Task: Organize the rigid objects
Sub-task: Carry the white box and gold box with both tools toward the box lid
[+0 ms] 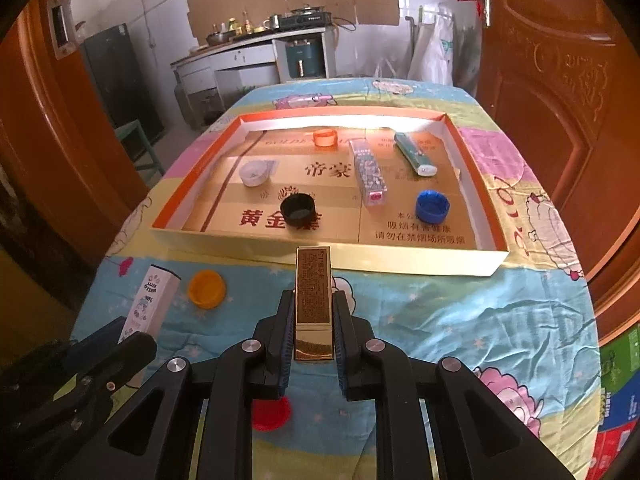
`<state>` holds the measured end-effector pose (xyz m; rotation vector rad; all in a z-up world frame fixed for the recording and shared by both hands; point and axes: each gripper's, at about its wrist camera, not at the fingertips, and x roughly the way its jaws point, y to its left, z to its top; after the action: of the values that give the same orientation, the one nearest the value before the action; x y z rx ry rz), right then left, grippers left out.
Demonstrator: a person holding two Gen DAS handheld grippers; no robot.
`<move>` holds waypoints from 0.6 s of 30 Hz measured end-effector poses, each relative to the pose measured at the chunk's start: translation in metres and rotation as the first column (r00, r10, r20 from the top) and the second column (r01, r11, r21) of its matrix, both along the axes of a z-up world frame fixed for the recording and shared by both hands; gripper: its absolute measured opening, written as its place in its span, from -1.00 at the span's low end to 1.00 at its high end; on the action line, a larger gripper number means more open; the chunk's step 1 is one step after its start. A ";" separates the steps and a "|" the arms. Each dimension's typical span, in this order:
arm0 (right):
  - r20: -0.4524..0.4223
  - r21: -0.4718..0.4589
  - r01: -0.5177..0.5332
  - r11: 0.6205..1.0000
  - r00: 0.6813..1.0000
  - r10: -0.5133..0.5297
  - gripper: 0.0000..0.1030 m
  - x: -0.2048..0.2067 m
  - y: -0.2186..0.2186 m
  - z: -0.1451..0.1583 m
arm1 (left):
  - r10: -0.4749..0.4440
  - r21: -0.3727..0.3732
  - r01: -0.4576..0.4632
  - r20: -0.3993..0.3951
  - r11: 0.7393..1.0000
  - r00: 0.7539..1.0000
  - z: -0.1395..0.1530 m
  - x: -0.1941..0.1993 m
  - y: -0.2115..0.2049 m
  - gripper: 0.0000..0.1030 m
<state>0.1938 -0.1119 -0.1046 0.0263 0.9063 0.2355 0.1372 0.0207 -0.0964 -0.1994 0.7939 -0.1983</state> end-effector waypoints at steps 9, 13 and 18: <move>0.035 0.000 -0.001 1.000 0.999 0.001 -0.65 -0.003 -0.005 0.018 | 0.009 -0.006 -0.009 0.021 1.000 1.000 0.014 0.005 0.000 -0.50; 0.050 -0.003 0.000 1.000 0.999 0.000 -0.65 -0.003 -0.008 0.025 | 0.011 0.000 -0.012 0.036 1.000 0.999 0.020 0.010 -0.001 -0.50; 0.070 -0.005 -0.002 1.000 0.998 0.003 -0.65 -0.003 -0.012 0.033 | 0.013 0.012 -0.013 0.056 1.000 0.998 0.028 0.015 -0.004 -0.50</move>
<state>0.1913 -0.1238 -0.0713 0.0119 0.8369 0.2350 0.1524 0.0170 -0.0681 -0.1870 0.7378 -0.1860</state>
